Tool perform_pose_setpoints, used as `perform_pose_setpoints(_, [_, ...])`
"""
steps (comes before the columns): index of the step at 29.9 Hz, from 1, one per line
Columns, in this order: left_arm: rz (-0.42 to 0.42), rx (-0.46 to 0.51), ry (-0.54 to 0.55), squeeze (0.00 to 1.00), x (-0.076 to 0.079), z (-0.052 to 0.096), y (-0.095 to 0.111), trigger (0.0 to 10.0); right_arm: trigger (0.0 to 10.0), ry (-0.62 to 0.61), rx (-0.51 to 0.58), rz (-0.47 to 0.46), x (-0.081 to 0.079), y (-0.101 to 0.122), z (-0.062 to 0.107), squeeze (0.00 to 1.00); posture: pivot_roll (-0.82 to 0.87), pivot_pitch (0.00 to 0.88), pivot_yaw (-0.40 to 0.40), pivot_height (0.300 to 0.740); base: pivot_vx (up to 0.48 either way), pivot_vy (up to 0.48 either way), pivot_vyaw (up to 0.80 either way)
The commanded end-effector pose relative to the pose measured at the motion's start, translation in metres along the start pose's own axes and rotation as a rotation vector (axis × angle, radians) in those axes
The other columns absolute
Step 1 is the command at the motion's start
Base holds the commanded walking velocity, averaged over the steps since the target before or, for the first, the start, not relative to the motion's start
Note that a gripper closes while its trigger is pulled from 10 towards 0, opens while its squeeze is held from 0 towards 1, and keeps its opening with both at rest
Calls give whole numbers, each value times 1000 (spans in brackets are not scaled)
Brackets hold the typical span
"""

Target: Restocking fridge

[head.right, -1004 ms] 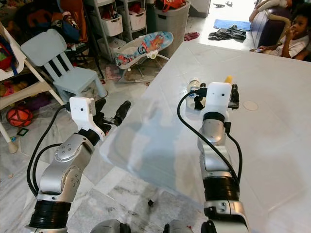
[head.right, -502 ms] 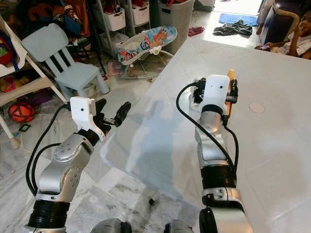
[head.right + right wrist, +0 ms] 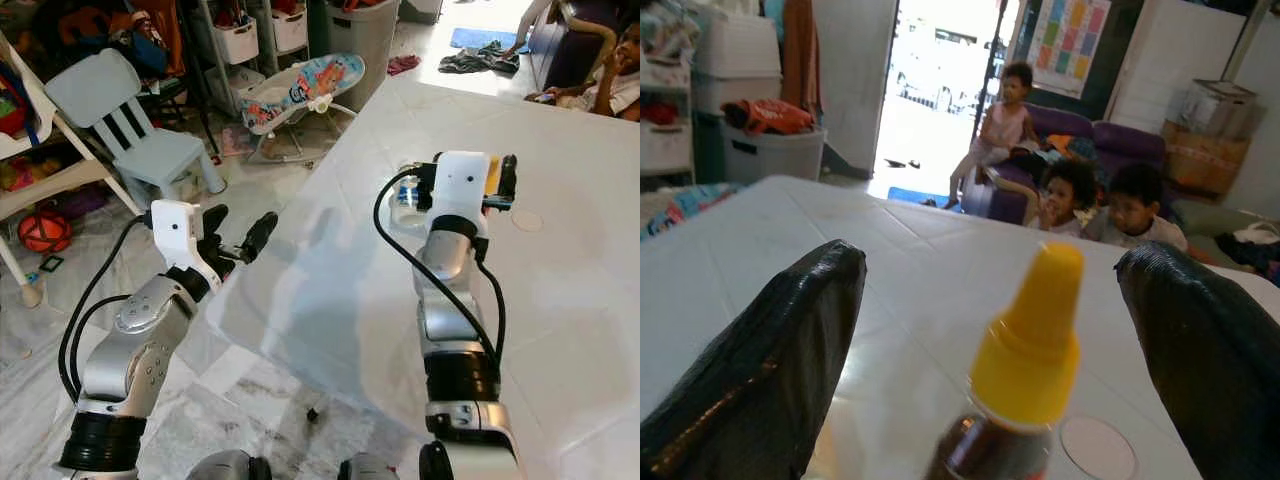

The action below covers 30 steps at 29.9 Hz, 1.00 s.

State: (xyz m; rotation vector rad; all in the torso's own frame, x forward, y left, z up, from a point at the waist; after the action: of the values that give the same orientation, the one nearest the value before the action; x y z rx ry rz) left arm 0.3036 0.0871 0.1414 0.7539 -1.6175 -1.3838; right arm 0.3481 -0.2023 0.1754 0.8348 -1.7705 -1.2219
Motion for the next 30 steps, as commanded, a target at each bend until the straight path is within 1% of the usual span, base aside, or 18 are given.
perform_pose_setpoints(1, [-7,1,-25,0,4,2,3,10000,10000,-23,-20,-6,6,-3,-1,0,-14,39,72,740,0,0,0])
perform_pose_setpoints(4, [-8,-1,-30,0,4,2,3,10000,10000,-31,-34,-3,10,-6,-6,0,-9,41,73,740,0,0,0])
perform_pose_setpoints(5, [-10,-4,-32,0,4,3,3,10000,10000,-32,-37,-7,11,-7,-11,0,-4,45,75,740,0,0,0])
perform_pose_setpoints(8, [-15,-7,-34,0,3,4,3,10000,10000,-31,-45,-5,13,-9,-17,0,5,48,79,740,0,0,0])
perform_pose_setpoints(10, [-22,-11,-34,0,1,6,4,10000,10000,-34,-54,-8,16,-12,-25,0,14,51,81,740,0,0,0])
perform_pose_setpoints(12, [-25,-13,-33,0,1,6,5,10000,10000,-31,-65,-19,16,-14,-29,0,18,52,82,740,0,0,0])
perform_pose_setpoints(13, [-27,-13,-32,0,0,7,5,10000,8353,-23,-74,-19,15,-16,-32,0,23,53,84,740,0,0,0])
perform_pose_setpoints(14, [-28,-14,-31,0,0,7,5,10000,1373,-18,-75,-21,14,-16,-33,0,29,54,86,740,0,0,0])
perform_pose_setpoints(15, [-30,-15,-31,0,-1,7,6,10000,0,-14,-75,-27,13,-16,-34,0,32,53,86,740,0,0,0])
perform_pose_setpoints(23, [-44,-19,-28,0,-3,8,7,10000,0,-6,-58,-39,7,-13,-37,0,42,47,89,740,0,0,0])
perform_pose_setpoints(27, [-45,-26,-25,0,-3,8,7,10000,0,-13,-45,-51,6,-13,-34,0,43,39,90,740,0,0,0])
perform_pose_setpoints(30, [-50,-47,1,0,-5,8,5,10000,0,-18,-50,-50,7,-15,-31,0,41,31,91,740,0,0,0])
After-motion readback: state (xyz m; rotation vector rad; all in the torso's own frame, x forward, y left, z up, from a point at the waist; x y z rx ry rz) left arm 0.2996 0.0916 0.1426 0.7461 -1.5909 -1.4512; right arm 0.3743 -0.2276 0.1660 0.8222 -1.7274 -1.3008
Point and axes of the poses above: a point about 5 cm out from each wrist's last joint towards the gripper, its own z axis pointing back from the gripper into the wrist, its own y axis along the axis of the wrist's last joint, x = y × z, the point moved 2 cm from there along -z, pointing out of the wrist towards the gripper, and after that the axes turned 1 degree about z, right-handed, at the moved point
